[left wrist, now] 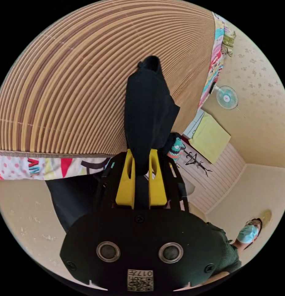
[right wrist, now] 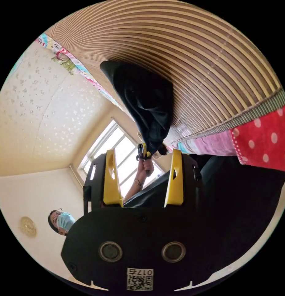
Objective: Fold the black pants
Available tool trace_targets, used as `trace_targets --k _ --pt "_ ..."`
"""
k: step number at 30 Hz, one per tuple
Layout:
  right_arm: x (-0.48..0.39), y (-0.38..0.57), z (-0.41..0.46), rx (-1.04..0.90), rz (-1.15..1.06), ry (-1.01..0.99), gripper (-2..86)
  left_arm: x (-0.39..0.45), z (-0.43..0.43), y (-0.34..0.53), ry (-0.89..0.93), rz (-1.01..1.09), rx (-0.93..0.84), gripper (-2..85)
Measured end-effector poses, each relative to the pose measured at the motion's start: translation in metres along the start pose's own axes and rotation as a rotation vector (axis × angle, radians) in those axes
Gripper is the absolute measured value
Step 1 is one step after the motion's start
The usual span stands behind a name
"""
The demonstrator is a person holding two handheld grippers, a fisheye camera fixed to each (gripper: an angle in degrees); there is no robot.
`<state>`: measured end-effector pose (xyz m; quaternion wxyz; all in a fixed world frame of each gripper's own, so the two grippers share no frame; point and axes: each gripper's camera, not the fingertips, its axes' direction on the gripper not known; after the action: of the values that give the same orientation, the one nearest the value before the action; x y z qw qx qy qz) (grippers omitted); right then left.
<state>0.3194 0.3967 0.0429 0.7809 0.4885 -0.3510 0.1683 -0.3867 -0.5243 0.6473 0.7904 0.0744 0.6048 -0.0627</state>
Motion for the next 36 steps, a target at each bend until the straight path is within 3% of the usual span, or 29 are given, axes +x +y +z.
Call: trace_targets --k 2,5,9,11,16,22,26,29,31,34,36 --pt "0.002 -0.004 0.018 0.022 0.004 -0.062 29.2 0.016 -0.002 0.013 0.063 0.000 -0.018 6.5" --pt "0.005 -0.015 0.048 0.054 0.015 -0.162 33.8 0.045 -0.004 0.032 0.018 0.032 -0.045 6.5" --pt "-0.004 -0.022 0.073 0.127 -0.022 -0.346 29.8 0.079 -0.003 0.054 -0.088 0.082 -0.070 6.4" --pt "-0.021 -0.019 0.079 0.095 -0.064 -0.321 27.8 0.106 -0.005 0.067 -0.143 0.160 -0.063 6.4" --pt "-0.119 0.021 0.069 0.078 -0.408 -0.452 23.4 0.205 -0.008 0.090 -0.257 0.518 -0.109 6.4" --pt "-0.255 0.139 -0.031 0.246 -0.966 -0.735 19.4 0.365 0.052 0.121 -0.290 0.992 -0.302 6.6" --pt "-0.312 0.239 -0.130 0.508 -1.265 -0.802 17.2 0.483 0.133 0.140 -0.257 1.208 -0.428 8.7" --pt "-0.307 0.302 -0.196 0.787 -1.382 -0.758 15.6 0.531 0.168 0.144 -0.255 1.205 -0.410 12.2" --pt "-0.281 0.327 -0.227 0.974 -1.348 -0.708 14.6 0.537 0.177 0.143 -0.237 1.183 -0.414 12.5" --pt "-0.211 0.337 -0.272 1.248 -1.098 -0.569 12.9 0.504 0.189 0.130 -0.343 1.093 -0.459 12.2" --pt "-0.132 0.316 -0.299 1.370 -0.675 -0.483 11.4 0.460 0.190 0.113 -0.453 0.983 -0.502 12.0"
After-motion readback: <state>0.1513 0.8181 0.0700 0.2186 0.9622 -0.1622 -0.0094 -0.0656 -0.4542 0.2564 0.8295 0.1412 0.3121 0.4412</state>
